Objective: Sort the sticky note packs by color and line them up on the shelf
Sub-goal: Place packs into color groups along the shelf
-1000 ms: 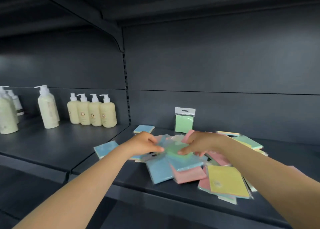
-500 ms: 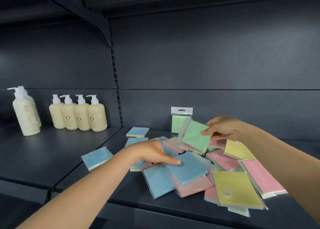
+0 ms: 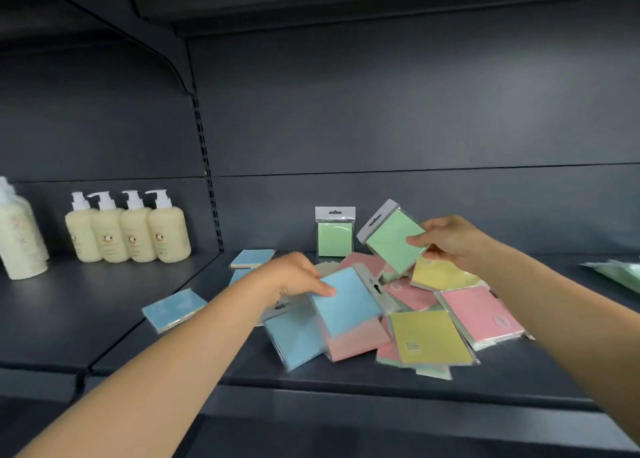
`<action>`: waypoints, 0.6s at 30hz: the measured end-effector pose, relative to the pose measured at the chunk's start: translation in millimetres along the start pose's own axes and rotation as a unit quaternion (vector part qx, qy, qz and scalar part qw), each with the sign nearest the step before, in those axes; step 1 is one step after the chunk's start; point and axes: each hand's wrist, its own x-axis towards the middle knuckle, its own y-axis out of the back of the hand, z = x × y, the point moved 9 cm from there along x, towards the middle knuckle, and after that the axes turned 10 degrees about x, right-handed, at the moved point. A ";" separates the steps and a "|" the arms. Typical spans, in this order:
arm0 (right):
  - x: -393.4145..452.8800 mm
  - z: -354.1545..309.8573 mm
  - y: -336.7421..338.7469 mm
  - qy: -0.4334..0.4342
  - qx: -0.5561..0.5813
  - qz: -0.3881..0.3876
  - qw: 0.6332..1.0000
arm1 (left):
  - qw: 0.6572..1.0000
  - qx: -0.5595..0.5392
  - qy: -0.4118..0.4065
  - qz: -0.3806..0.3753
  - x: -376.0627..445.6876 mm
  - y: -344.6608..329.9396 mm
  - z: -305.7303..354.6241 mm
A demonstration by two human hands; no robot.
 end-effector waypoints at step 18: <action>-179.8 23.8 152.0 -0.024 0.059 0.145 0.987 | 0.834 -0.552 -0.012 0.006 -94.2 -75.6 93.8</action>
